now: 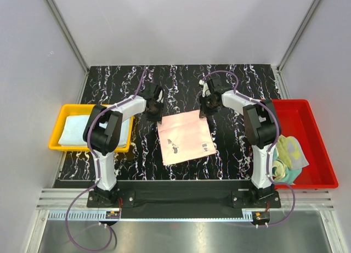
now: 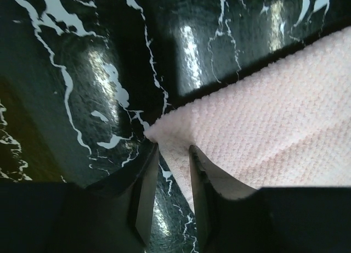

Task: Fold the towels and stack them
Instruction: Fold the towel

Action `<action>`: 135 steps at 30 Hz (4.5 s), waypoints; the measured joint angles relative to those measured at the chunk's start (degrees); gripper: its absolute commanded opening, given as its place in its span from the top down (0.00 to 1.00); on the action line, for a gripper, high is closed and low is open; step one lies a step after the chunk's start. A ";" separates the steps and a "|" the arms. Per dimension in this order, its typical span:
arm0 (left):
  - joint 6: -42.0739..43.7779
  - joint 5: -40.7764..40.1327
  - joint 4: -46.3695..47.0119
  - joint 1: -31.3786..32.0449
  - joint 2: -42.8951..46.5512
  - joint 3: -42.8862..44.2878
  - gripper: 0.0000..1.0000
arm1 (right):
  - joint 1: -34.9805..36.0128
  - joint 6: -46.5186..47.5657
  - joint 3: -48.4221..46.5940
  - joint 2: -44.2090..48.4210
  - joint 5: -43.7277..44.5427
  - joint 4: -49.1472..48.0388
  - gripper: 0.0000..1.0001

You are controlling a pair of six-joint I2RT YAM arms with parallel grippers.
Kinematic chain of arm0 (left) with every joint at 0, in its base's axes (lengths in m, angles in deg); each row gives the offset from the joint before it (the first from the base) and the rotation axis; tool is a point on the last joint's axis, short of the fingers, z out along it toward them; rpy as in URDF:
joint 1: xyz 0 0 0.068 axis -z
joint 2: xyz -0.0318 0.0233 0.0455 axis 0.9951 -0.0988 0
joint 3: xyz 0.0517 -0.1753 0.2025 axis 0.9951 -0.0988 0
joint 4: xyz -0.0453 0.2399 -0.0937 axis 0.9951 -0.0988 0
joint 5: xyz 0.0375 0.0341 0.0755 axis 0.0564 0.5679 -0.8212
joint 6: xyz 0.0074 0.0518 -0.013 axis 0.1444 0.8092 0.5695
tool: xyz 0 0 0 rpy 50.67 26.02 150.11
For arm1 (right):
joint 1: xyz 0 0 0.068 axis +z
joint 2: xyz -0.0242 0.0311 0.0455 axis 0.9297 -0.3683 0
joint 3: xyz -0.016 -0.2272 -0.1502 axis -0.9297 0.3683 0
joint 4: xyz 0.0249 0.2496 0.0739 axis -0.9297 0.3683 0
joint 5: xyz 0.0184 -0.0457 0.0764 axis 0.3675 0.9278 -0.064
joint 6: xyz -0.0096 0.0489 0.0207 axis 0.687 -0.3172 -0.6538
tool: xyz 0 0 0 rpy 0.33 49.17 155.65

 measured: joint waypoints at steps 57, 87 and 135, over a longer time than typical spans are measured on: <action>9.94 7.10 -6.03 -2.54 -8.00 18.75 0.63 | -3.28 -2.10 4.17 3.93 -2.58 1.03 0.68; 24.94 17.00 -13.09 -4.98 -19.26 29.83 1.00 | -10.56 26.77 -23.67 -14.99 -22.99 23.80 0.62; 27.15 19.80 -13.97 -5.81 -22.23 35.69 0.61 | -11.65 34.73 -12.39 -5.62 -23.12 9.66 1.00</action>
